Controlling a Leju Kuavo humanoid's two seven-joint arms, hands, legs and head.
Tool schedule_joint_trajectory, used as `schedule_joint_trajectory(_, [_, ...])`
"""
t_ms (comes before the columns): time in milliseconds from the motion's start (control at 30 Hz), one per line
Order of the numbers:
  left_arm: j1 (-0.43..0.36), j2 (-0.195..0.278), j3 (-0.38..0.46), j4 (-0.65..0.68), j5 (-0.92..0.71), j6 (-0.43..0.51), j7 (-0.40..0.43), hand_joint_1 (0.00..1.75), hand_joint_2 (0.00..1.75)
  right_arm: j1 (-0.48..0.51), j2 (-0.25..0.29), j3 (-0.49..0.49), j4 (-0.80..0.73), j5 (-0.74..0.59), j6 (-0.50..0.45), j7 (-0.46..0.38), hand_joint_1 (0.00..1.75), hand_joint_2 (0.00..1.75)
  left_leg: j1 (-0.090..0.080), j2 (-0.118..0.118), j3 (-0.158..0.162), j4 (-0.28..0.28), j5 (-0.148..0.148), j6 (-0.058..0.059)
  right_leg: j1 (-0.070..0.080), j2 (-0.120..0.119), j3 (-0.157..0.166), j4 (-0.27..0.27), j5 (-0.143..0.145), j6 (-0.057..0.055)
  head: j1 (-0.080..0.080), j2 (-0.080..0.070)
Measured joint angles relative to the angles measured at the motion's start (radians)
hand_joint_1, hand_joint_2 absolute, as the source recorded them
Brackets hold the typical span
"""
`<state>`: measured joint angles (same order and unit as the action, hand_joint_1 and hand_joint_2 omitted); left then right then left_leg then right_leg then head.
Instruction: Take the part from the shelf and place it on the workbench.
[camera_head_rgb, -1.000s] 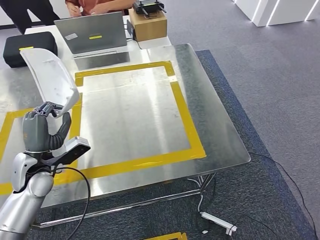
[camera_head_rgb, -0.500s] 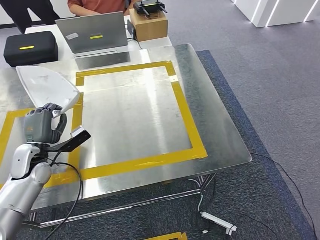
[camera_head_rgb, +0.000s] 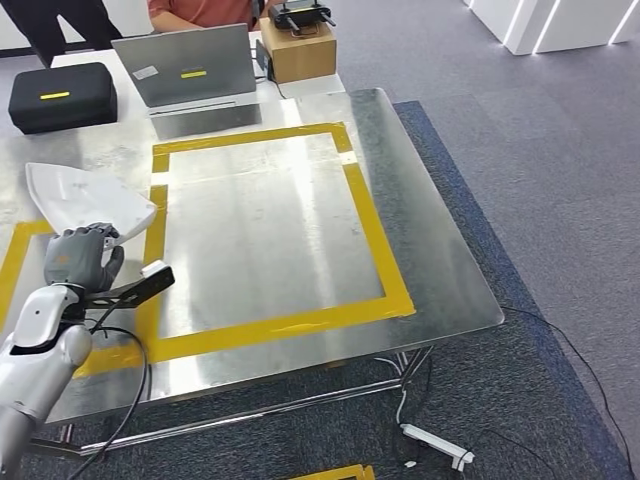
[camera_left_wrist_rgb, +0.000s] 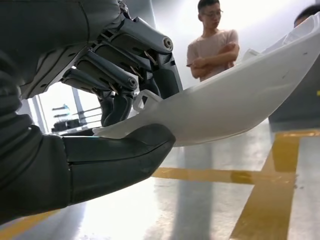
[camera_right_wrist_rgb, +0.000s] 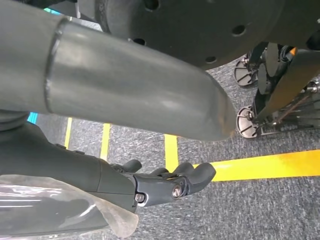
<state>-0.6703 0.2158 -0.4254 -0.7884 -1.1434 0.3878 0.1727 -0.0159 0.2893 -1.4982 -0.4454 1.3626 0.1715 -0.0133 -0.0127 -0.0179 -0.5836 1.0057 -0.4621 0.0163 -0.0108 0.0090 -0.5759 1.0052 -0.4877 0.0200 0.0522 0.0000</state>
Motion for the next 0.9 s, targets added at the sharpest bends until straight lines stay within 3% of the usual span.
schedule_joint_trajectory(167, [-0.015, 0.031, -0.017, 0.021, -0.091, -0.075, 0.082, 1.75, 1.75, 0.001, 0.012, -0.015, -0.028, 0.008, 0.025, 0.007, 0.0, 0.0, 0.0, 0.0, 0.0, 0.0, 0.0, 0.0, 0.0, 0.001, 0.0, 0.0, 0.0, 0.0, 0.0, 0.0])
schedule_joint_trajectory(400, [-0.016, 0.064, -0.022, 0.023, -0.14, -0.151, 0.128, 1.75, 1.75, -0.001, 0.037, -0.034, -0.071, 0.021, 0.046, 0.012, 0.0, 0.0, 0.0, 0.0, 0.0, 0.0, 0.0, 0.0, 0.0, 0.001, 0.0, 0.0, 0.0, 0.0, 0.0, 0.0])
schedule_joint_trajectory(900, [-0.012, 0.091, -0.02, 0.021, -0.167, -0.2, 0.158, 1.75, 1.75, -0.002, 0.05, -0.048, -0.092, 0.025, 0.045, 0.012, 0.0, 0.0, 0.0, 0.0, 0.0, 0.0, 0.0, 0.0, 0.0, 0.0, 0.0, 0.0, 0.0, 0.0, 0.0, 0.0])
